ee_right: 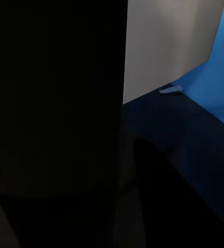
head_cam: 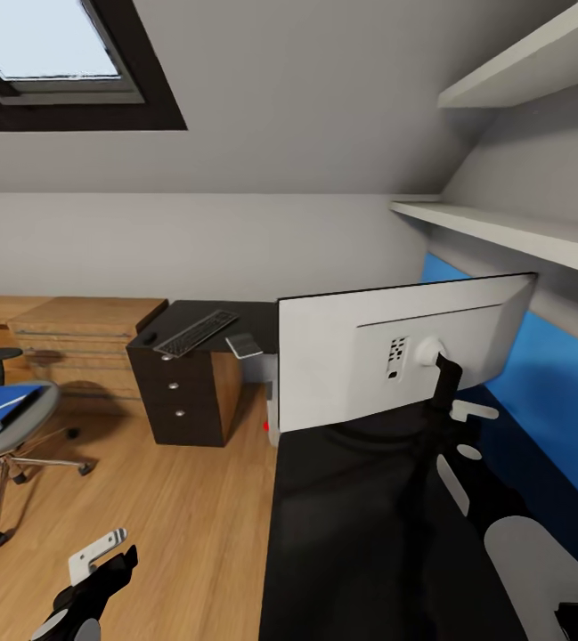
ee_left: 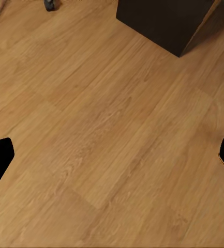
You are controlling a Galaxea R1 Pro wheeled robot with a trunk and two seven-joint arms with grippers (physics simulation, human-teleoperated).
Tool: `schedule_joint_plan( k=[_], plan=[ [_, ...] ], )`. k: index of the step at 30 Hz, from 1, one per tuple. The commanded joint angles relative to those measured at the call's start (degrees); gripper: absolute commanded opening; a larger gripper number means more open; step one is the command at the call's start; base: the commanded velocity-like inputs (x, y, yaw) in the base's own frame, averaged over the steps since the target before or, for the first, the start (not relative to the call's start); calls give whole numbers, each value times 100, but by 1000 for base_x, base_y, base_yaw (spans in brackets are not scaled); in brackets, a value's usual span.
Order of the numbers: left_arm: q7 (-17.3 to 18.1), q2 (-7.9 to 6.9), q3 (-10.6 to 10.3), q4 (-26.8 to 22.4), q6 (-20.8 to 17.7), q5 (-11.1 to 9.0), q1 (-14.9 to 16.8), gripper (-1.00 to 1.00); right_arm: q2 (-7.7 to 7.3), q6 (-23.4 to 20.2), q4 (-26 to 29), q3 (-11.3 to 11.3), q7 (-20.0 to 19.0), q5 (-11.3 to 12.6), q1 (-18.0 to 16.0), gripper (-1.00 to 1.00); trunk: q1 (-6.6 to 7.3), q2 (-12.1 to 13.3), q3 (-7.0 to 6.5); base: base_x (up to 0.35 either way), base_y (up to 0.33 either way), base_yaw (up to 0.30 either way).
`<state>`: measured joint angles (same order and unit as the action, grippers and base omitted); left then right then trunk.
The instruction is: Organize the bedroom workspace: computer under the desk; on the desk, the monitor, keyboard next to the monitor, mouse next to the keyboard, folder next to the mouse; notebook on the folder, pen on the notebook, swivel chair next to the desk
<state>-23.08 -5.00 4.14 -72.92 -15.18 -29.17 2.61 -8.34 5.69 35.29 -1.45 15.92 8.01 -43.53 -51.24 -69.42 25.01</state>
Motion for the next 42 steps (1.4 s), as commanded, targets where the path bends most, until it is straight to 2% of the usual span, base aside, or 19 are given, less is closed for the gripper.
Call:
schedule_joint_plan(
  k=[1,12,13,32,42],
  plan=[
    [-33,-2,-5,-10,-20,-43,3,100,-4,37,4,14,16,51,-7,-100,-3,-4,5,249,-14,0],
    [-38,-1,-3,-11,-20,-43,3,100,-9,37,4,13,22,51,-7,-100,-3,-4,5,67,-3,0],
    [-38,-1,-3,-11,-20,-44,3,100,-9,37,4,13,23,51,-7,100,-3,-4,5,4,0,0],
    [-31,-4,-1,-11,-20,-43,3,100,-9,37,13,13,86,51,-6,100,-3,-4,5,-1,0,0],
    [-30,-10,-1,-11,-28,-45,3,100,-9,45,8,13,86,51,-7,100,-3,-4,5,-191,136,0]
  ],
)
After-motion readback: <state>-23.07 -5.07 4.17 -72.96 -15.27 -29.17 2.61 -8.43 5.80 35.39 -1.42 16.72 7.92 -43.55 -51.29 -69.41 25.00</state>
